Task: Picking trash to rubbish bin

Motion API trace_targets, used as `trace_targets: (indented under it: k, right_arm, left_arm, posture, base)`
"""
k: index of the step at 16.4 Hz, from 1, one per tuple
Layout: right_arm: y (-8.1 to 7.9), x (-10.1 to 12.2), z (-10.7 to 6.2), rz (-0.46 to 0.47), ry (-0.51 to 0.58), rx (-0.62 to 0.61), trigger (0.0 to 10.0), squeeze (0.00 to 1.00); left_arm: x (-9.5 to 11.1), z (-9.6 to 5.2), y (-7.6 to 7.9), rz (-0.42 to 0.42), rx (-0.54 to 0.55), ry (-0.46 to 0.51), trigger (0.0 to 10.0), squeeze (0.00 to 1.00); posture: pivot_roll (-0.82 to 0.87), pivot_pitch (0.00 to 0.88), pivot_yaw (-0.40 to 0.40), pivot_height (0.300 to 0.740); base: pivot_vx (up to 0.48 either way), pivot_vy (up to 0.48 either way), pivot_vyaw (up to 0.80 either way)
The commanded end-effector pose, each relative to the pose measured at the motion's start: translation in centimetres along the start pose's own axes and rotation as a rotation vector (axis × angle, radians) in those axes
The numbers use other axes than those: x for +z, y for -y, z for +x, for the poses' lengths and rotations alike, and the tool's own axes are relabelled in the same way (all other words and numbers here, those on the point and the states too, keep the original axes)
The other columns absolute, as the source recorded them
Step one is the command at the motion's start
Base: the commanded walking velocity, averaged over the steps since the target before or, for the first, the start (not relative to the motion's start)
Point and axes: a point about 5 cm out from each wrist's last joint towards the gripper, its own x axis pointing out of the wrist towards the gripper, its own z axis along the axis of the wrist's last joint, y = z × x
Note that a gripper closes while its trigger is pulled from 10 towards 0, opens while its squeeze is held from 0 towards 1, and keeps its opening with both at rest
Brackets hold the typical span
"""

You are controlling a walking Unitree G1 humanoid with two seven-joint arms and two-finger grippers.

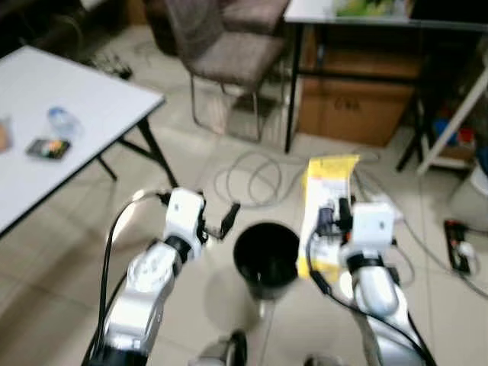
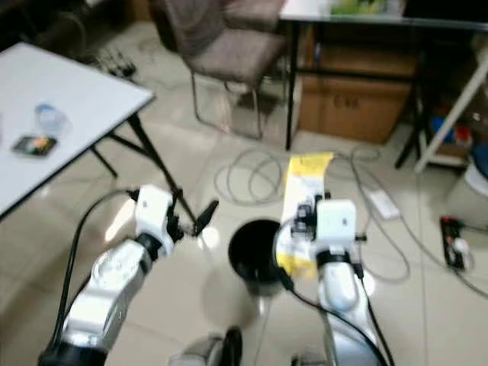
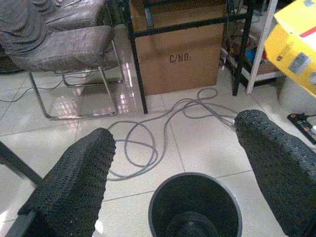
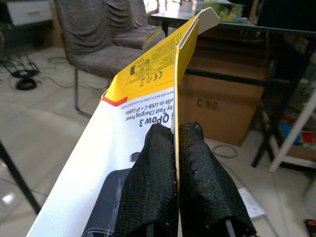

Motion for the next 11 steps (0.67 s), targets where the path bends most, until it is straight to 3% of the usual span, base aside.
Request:
trace_targets:
  k: [1,11]
  right_arm:
    - [0.15,0.01,0.01,0.008,0.003,-0.008,10.0,0.0]
    - [0.27,0.1,0.22,0.041,0.01,-0.028,10.0,0.0]
  left_arm:
    - [0.1,-0.09,-0.15,0.01,0.006,-0.004,10.0,0.0]
    - [0.16,0.07,-0.2,0.017,0.003,-0.008,10.0,0.0]
  posture:
    - [-0.04,0.164,0.113,0.74]
    - [-0.04,0.148,0.12,0.74]
  base:
    - [0.0,0.0,0.0]
    - [0.0,0.0,0.0]
